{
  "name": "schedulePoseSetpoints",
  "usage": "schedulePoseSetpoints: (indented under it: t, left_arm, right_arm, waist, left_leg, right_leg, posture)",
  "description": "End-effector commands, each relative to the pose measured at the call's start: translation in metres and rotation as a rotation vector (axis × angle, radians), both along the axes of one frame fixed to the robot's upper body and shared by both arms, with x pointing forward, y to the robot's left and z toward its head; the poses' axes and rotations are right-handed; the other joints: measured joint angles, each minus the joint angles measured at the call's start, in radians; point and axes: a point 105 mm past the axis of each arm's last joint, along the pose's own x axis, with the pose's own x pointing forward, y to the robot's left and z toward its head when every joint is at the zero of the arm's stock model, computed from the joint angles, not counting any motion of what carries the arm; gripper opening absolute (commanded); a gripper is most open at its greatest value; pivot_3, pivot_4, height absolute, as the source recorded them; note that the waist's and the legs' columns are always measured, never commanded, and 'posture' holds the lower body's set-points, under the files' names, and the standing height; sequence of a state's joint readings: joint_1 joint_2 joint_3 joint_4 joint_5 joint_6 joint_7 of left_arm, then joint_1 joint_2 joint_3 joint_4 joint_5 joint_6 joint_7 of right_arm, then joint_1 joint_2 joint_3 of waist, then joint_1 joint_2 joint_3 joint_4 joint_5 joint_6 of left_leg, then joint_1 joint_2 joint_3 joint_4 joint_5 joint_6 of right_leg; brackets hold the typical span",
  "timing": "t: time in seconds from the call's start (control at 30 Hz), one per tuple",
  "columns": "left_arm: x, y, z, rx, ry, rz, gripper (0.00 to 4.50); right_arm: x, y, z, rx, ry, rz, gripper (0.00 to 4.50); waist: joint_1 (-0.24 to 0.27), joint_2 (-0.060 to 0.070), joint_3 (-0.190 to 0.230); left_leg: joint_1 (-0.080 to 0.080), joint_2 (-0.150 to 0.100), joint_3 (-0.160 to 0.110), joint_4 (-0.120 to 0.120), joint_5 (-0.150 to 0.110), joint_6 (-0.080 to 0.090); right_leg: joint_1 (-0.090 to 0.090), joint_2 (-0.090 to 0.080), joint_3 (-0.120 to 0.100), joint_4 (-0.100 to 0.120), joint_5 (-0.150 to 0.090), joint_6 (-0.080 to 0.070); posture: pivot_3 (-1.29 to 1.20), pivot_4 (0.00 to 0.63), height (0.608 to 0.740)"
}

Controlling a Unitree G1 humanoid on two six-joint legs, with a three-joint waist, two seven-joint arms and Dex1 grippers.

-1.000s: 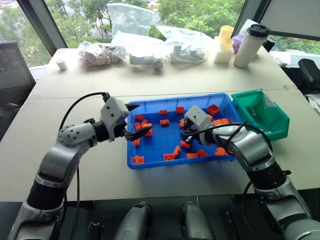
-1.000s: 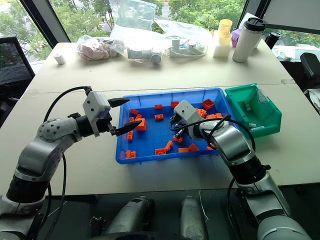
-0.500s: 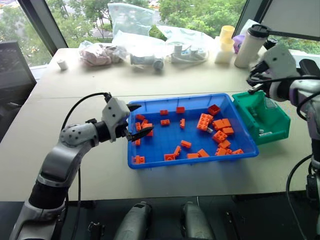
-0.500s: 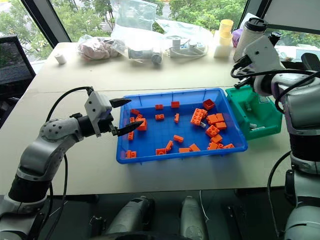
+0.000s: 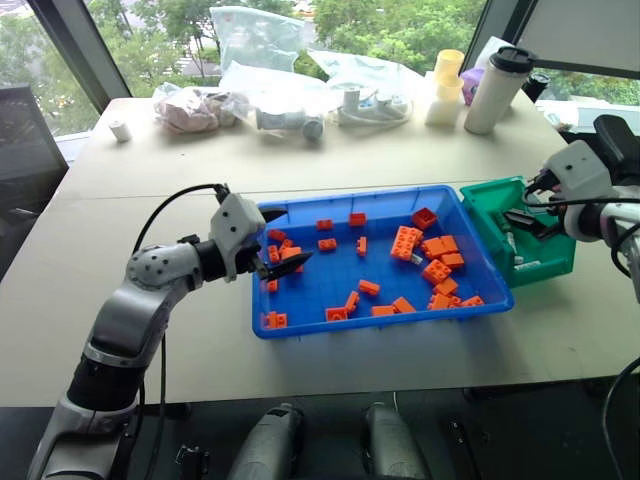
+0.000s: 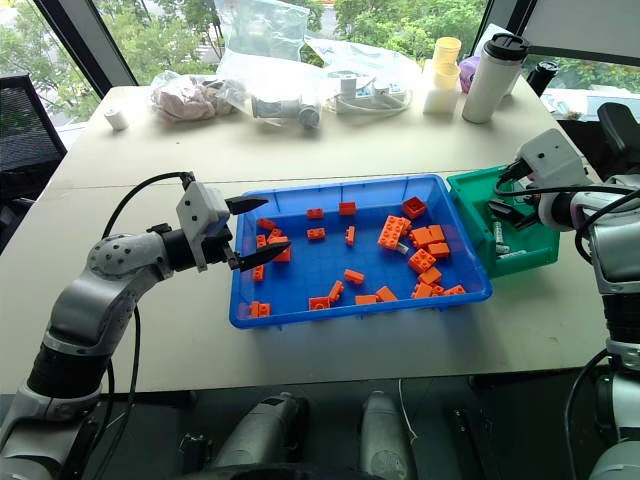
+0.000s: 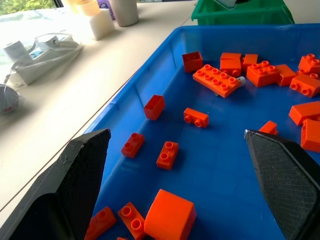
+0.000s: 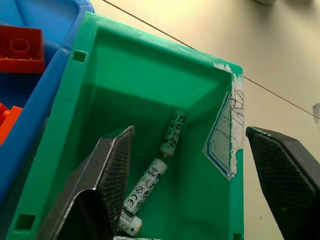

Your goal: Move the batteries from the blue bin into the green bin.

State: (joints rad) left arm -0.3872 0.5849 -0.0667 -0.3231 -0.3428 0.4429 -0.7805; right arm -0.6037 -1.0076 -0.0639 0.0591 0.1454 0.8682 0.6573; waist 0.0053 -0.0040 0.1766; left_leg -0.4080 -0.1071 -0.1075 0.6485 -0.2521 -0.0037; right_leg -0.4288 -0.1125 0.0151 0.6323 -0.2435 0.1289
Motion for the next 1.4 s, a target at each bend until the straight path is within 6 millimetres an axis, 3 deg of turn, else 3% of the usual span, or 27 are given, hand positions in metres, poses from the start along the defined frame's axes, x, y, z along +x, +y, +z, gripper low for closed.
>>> schedulePoseSetpoints:
  t: [0.03,0.1,0.17,0.23,0.37,0.7,1.13,1.23,1.37,1.4]
  left_arm:
    - [-0.002,-0.001,0.011,0.003,-0.053,-0.015,4.50]
    - [-0.002,-0.001,0.011,0.004,-0.054,-0.016,4.50]
    - [-0.002,-0.002,0.011,0.002,-0.055,-0.018,4.50]
    - [-0.001,-0.003,0.012,0.001,-0.055,-0.020,4.50]
    - [-0.001,-0.004,0.012,0.001,-0.057,-0.021,4.50]
    - [-0.003,-0.002,0.012,-0.002,-0.058,-0.004,4.50]
    - [-0.006,0.000,0.012,-0.006,-0.056,0.019,4.50]
    - [-0.007,0.001,0.011,-0.006,-0.056,0.023,4.50]
    - [-0.007,0.001,0.012,-0.005,-0.057,0.027,4.50]
    - [-0.007,0.002,0.012,-0.005,-0.058,0.028,4.50]
  right_arm:
    - [-0.007,0.047,0.045,0.059,-0.122,0.201,4.45]
    - [-0.014,0.073,0.046,0.102,-0.106,0.308,4.45]
    - [-0.029,0.112,0.024,0.149,-0.008,0.463,4.45]
    - [-0.041,0.130,0.004,0.153,0.070,0.542,4.45]
    - [-0.043,0.130,-0.031,0.124,0.170,0.519,4.45]
    - [-0.030,0.132,-0.069,0.142,0.248,0.509,4.45]
    - [-0.010,0.127,-0.081,0.132,0.272,0.485,4.45]
    - [-0.009,0.131,-0.083,0.126,0.277,0.498,3.11]
    - [-0.009,0.135,-0.085,0.088,0.282,0.525,0.90]
    - [-0.009,0.135,-0.085,0.066,0.281,0.533,0.52]
  waist:
    - [-0.003,0.000,0.000]
    - [-0.004,0.000,0.000]
    - [0.000,0.000,0.000]
    - [0.006,0.000,0.000]
    - [0.013,0.000,0.000]
    - [0.004,0.000,0.000]
    - [0.006,0.000,0.000]
    - [0.006,0.000,0.000]
    - [0.006,0.000,0.000]
    - [0.006,0.000,0.000]
  left_leg:
    - [0.000,0.000,0.000,0.000,0.000,0.000]
    - [0.000,0.001,0.000,0.000,0.000,0.000]
    - [0.000,0.001,-0.001,0.000,-0.001,0.001]
    - [0.000,0.001,-0.001,0.001,-0.002,0.003]
    - [-0.001,-0.002,-0.002,0.003,-0.002,0.004]
    - [0.000,0.000,-0.001,0.001,0.000,0.001]
    - [0.000,-0.001,-0.001,0.002,0.000,0.000]
    - [0.000,-0.001,-0.001,0.001,0.000,0.000]
    - [0.000,-0.001,-0.001,0.002,0.000,0.000]
    - [0.000,-0.001,-0.001,0.002,0.000,0.000]
  right_leg:
    - [0.000,0.000,0.000,0.000,0.000,0.000]
    - [0.000,0.000,0.000,0.000,0.000,0.000]
    - [0.000,0.001,0.000,0.000,0.000,0.000]
    - [0.001,0.000,0.000,0.000,0.000,0.000]
    - [0.002,-0.001,-0.001,-0.001,0.000,0.000]
    - [0.001,0.000,0.000,-0.001,0.001,0.001]
    - [0.001,-0.001,0.000,-0.001,0.001,0.001]
    - [0.001,0.000,0.000,-0.001,0.001,0.001]
    - [0.001,-0.001,0.000,-0.001,0.001,0.001]
    - [0.001,0.000,0.000,-0.001,0.001,0.001]
  posture:
    - [0.00,0.150,0.740]
    - [0.00,0.150,0.740]
    - [0.00,0.150,0.740]
    - [0.00,0.150,0.740]
    - [0.00,0.150,0.740]
    - [0.00,0.150,0.740]
    - [0.00,0.150,0.740]
    - [0.00,0.150,0.740]
    - [0.00,0.150,0.740]
    - [0.00,0.150,0.740]
